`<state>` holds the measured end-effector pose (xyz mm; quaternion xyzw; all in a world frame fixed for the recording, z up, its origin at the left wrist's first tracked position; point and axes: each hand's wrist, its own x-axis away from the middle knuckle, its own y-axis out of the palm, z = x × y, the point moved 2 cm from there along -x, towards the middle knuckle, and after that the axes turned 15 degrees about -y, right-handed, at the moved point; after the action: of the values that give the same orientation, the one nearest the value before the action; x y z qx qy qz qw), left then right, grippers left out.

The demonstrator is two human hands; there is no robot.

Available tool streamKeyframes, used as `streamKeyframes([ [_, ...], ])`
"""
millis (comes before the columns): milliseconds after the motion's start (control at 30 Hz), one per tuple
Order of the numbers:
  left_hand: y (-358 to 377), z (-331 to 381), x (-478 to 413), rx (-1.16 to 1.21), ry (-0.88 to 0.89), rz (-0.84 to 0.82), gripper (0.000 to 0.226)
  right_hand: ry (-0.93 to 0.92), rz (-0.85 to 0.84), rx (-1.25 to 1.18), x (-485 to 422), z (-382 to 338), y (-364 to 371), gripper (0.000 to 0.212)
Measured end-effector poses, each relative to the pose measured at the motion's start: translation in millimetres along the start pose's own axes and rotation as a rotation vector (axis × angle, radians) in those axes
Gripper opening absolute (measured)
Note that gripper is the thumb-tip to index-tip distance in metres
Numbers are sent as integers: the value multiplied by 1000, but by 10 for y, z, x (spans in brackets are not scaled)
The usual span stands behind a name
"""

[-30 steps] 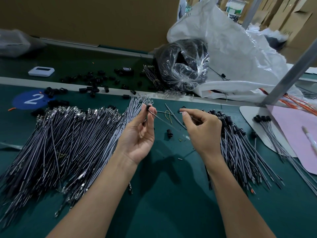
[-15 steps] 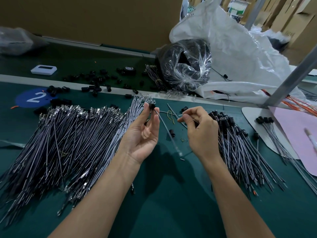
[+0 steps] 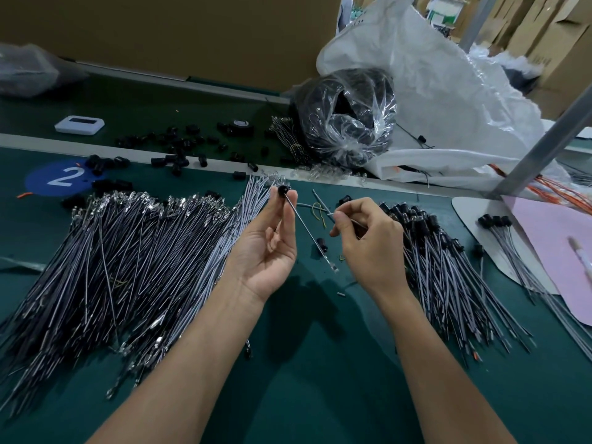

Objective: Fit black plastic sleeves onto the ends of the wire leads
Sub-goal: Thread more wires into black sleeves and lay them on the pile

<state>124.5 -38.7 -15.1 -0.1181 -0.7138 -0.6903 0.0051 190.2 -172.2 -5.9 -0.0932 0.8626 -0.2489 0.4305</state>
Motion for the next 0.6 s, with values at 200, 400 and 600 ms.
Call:
streamKeyframes([
  [200,-3,-4,3,4,4,14,41,-27,103,86,-10,6,-60,12],
  [400,-18,3,-5,-18,13,24,34,14,150,27,-27,30,-107,11],
  [600,-16,7,-7,-51,20,30,22,1,145,-1,-21,17,-78,9],
])
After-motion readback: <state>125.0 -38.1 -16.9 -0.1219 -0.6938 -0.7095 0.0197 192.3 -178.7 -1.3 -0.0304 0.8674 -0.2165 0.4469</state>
